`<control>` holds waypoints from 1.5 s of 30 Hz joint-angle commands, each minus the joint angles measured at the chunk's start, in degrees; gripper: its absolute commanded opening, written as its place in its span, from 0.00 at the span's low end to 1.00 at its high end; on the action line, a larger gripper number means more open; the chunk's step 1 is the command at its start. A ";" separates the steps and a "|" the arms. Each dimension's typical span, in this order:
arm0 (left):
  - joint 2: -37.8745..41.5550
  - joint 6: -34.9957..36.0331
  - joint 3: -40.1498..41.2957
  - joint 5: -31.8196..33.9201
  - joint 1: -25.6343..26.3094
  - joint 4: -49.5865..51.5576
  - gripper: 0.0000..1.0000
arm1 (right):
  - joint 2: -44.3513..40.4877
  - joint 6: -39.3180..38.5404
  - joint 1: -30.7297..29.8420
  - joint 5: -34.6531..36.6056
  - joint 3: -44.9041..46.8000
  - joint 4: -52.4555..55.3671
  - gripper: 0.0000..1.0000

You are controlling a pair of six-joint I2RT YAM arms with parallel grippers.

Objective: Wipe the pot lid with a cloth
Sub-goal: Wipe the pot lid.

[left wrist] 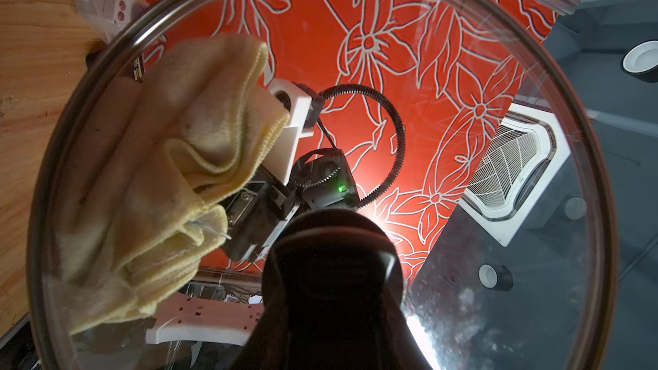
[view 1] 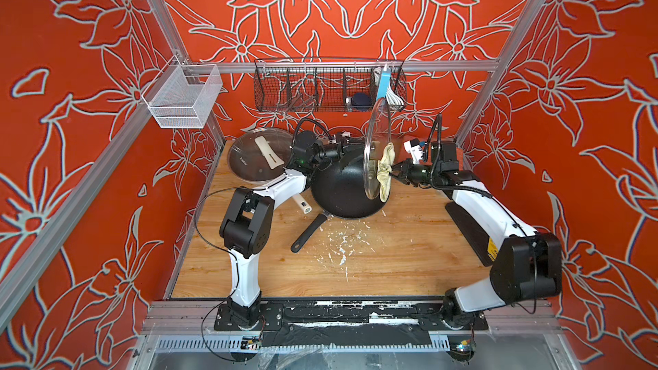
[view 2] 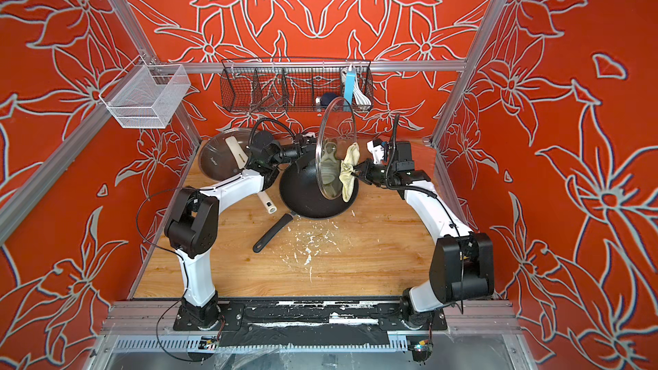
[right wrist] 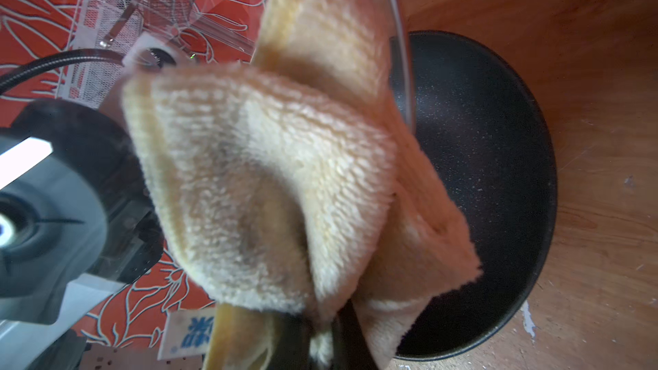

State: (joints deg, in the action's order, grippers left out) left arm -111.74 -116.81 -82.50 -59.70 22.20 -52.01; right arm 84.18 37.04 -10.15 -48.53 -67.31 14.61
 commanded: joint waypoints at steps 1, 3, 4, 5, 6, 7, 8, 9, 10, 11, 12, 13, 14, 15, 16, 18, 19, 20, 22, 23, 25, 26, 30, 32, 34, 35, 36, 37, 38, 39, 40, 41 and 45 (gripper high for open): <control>1.51 -6.52 -3.21 1.96 0.17 -10.57 0.00 | -3.28 1.38 -2.01 -4.34 -3.74 -1.46 0.00; 1.36 -6.58 -3.13 1.97 0.21 -10.57 0.00 | -4.39 1.72 -3.32 -4.89 -5.25 -1.64 0.00; 1.42 -6.54 -3.12 1.96 0.21 -10.57 0.00 | -4.85 1.97 -3.98 -5.19 -6.07 -1.84 0.00; 1.41 -6.56 -3.07 2.01 0.22 -10.57 0.00 | -5.12 2.04 -4.48 -5.50 -6.65 -1.94 0.00; 1.38 -6.53 -2.96 2.10 0.22 -10.57 0.00 | -5.33 2.13 -4.89 -5.81 -7.38 -2.02 0.00; 1.42 -6.67 -2.85 2.07 0.21 -10.57 0.00 | -5.43 2.15 -5.25 -5.87 -7.80 -1.98 0.00; 1.40 -6.67 -2.88 2.07 0.22 -10.57 0.00 | -5.43 2.02 -5.32 -5.65 -7.89 -1.78 0.00; 1.32 -6.63 -2.84 2.13 0.21 -10.58 0.00 | -5.36 1.95 -5.25 -4.45 -7.56 -1.32 0.00; 1.35 -6.67 -2.84 2.14 0.22 -10.57 0.00 | -5.16 1.30 -5.10 -2.94 -6.82 -0.32 0.00; 1.28 -6.67 -2.84 2.18 0.22 -10.64 0.00 | -4.96 0.55 -4.84 -1.91 -6.20 0.49 0.00; 1.34 -6.67 -2.94 2.17 0.22 -10.64 0.00 | -4.58 0.10 -4.32 -1.00 -5.12 1.21 0.00; 1.38 -6.76 -2.90 2.19 0.21 -10.66 0.00 | -4.28 -0.41 -3.73 -0.20 -3.89 1.79 0.00; 1.44 -6.75 -2.85 2.14 0.19 -10.62 0.00 | -4.05 -0.55 -3.02 0.57 -2.68 1.84 0.00; 1.54 -6.73 -2.77 2.14 0.21 -10.72 0.00 | -3.99 -0.64 -2.26 1.59 -0.88 1.42 0.00; 1.57 -6.74 -2.78 2.13 0.17 -10.72 0.00 | -3.86 -0.71 -1.58 2.51 0.74 1.16 0.00; 1.64 -6.76 -2.79 2.18 0.19 -10.69 0.00 | -3.43 -1.14 -0.40 3.44 2.96 0.85 0.00; 1.61 -6.76 -2.76 2.14 0.22 -10.66 0.00 | -3.00 -1.67 -0.01 3.59 3.67 1.22 0.00; 1.55 -6.73 -2.83 2.14 0.22 -10.66 0.00 | -2.57 -2.18 0.33 3.36 4.04 1.76 0.00; 1.51 -6.75 -2.90 2.13 0.17 -10.66 0.00 | -1.95 -3.03 0.40 2.08 4.05 2.60 0.00; 1.46 -6.76 -2.93 2.14 0.20 -10.66 0.00 | -2.00 -2.83 0.41 1.11 3.86 2.52 0.00; 1.41 -6.76 -2.96 2.22 0.22 -10.77 0.00 | -2.89 -1.51 0.24 -1.08 3.53 0.98 0.00; 1.33 -6.73 -2.97 2.28 0.22 -10.75 0.00 | -3.48 -0.81 -0.03 -1.88 3.11 0.18 0.00; 1.04 -6.91 -3.02 2.43 0.22 -10.83 0.00 | -4.87 0.32 -1.99 -5.41 -1.07 0.24 0.00; 0.93 -6.92 -3.02 2.49 0.19 -10.92 0.00 | -5.42 0.52 -3.31 -6.43 -3.54 0.34 0.00; 0.94 -6.94 -2.94 2.55 0.19 -10.91 0.00 | -5.85 0.94 -4.27 -7.25 -5.80 0.09 0.00; 0.96 -6.94 -2.85 2.57 0.21 -10.92 0.00 | -6.17 1.17 -4.67 -7.68 -6.84 -0.06 0.00; 0.95 -6.91 -2.79 2.53 0.22 -10.92 0.00 | -6.24 1.25 -4.92 -8.00 -7.65 -0.24 0.00; 0.97 -6.93 -2.78 2.56 0.17 -10.92 0.00 | -6.39 1.17 -4.97 -8.07 -8.07 -0.18 0.00; 0.95 -6.94 -2.76 2.55 0.21 -10.92 0.00 | -6.55 1.09 -4.97 -7.52 -8.07 0.07 0.00; 0.94 -6.92 -2.80 2.51 0.22 -10.92 0.00 | -6.57 0.59 -4.89 -6.06 -7.56 0.85 0.00; 0.97 -6.94 -2.79 2.56 0.22 -10.93 0.00 | -6.45 -0.18 -4.66 -4.78 -6.88 1.94 0.00; 0.97 -6.99 -2.84 2.58 0.22 -10.79 0.00 | -6.11 -0.55 -4.18 -3.64 -5.74 2.76 0.00; 1.26 -7.02 -2.63 2.51 0.22 -11.01 0.00 | -5.08 -0.56 -1.51 -1.06 0.29 2.55 0.00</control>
State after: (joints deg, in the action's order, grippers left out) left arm -111.94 -116.81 -82.50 -58.87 22.17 -53.25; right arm 77.69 36.95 -13.32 -52.53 -70.78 15.35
